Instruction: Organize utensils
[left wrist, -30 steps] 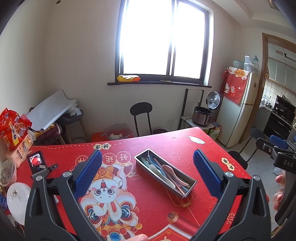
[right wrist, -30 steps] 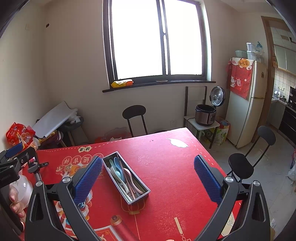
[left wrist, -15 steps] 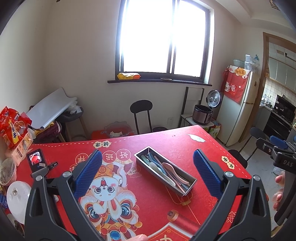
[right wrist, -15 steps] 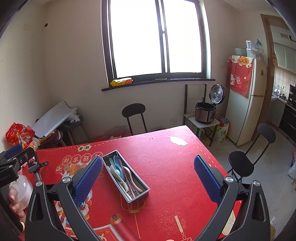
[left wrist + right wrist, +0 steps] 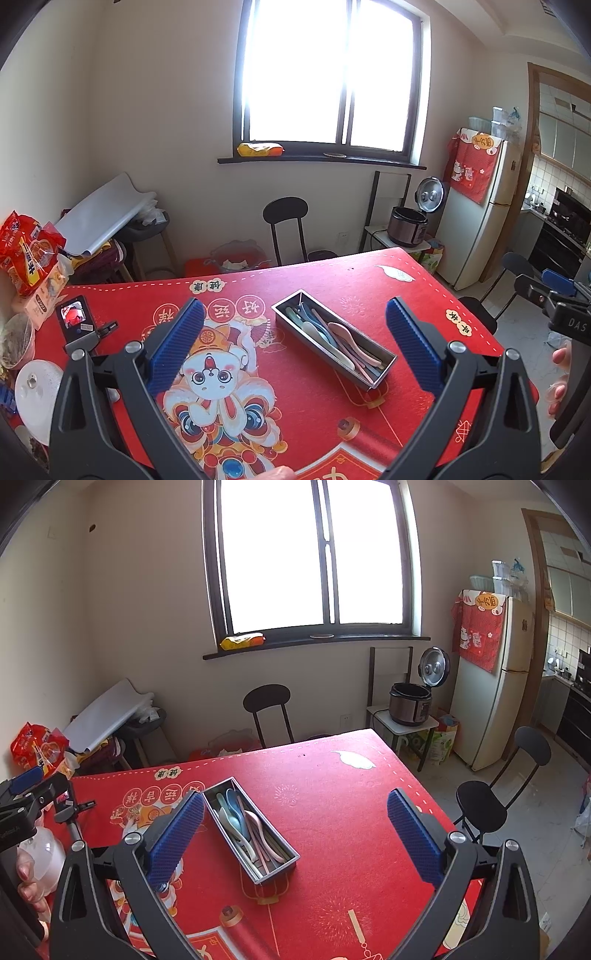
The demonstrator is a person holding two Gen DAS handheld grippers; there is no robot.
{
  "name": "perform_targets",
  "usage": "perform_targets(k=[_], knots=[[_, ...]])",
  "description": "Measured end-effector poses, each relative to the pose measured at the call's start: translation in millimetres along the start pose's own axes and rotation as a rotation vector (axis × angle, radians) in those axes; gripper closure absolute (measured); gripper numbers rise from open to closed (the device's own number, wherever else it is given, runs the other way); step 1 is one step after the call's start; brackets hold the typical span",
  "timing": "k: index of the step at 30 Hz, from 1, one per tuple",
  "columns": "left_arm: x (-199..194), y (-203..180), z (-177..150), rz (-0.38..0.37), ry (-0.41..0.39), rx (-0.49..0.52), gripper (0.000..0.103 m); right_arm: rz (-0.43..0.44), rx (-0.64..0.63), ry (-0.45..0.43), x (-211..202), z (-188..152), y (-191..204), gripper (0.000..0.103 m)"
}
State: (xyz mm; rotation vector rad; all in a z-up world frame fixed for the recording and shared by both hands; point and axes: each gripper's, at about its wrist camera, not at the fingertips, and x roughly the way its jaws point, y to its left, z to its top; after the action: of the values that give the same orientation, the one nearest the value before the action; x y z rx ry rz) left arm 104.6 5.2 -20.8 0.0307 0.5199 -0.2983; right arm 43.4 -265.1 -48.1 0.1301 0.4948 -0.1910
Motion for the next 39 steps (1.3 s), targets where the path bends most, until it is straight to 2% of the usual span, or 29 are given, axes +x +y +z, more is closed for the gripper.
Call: perform_targets(k=[33, 39], knots=[[-1, 4, 1, -0.003, -0.002, -0.01, 0.006, 0.002, -0.005, 0.008, 4, 2, 0, 0.006], [-11, 2, -1, 0.03, -0.056, -0.01, 0.006, 0.005, -0.011, 0.005, 5, 3, 1, 0.006]])
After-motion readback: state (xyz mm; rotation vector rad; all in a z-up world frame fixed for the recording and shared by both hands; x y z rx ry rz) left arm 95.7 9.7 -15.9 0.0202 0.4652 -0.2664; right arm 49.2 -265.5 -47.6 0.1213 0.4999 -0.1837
